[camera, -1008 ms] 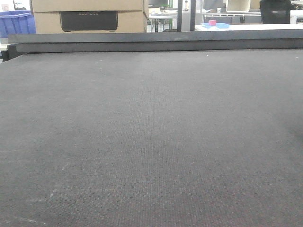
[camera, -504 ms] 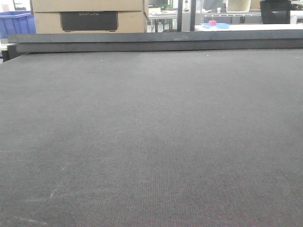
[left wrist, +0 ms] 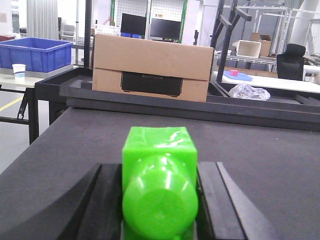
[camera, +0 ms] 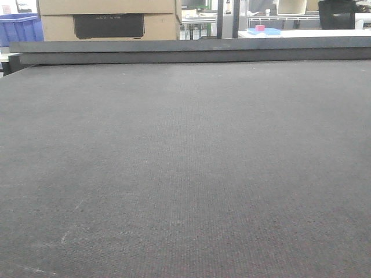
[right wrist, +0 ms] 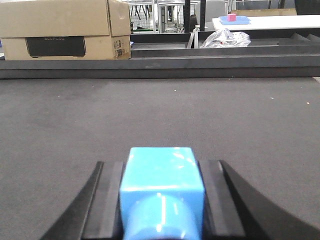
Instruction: Grab block from conveyor and place in blue bin
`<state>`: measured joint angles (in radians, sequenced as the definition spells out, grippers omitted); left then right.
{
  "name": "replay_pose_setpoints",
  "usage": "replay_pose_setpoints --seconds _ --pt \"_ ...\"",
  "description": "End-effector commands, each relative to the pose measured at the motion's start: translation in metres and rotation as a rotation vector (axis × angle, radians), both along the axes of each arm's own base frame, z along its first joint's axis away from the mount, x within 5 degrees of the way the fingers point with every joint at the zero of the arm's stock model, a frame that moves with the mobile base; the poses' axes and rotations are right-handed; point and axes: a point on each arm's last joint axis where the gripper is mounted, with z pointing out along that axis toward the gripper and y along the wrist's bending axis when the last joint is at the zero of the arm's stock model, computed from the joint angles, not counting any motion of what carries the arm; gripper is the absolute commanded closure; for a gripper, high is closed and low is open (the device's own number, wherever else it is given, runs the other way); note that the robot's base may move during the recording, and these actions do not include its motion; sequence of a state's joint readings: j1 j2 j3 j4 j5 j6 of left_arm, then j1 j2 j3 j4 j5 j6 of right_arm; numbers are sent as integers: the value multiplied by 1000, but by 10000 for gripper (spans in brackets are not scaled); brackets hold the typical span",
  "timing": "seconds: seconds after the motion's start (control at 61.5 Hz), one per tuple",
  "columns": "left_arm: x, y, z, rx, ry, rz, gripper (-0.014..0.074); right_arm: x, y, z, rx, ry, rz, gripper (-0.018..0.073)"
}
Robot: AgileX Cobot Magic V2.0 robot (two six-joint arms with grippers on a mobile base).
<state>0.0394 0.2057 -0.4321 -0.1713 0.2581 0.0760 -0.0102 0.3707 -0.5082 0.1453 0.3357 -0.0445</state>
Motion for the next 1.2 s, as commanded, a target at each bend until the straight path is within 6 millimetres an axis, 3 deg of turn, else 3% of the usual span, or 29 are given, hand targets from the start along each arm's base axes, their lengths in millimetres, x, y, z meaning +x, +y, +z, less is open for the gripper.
replay_pose_setpoints --seconds 0.0,1.187 --pt "-1 0 2 -7 -22 -4 707 -2 0 3 -11 -24 -1 721" --pt "-1 0 2 -7 -25 -3 707 -2 0 3 -11 -24 -1 721"
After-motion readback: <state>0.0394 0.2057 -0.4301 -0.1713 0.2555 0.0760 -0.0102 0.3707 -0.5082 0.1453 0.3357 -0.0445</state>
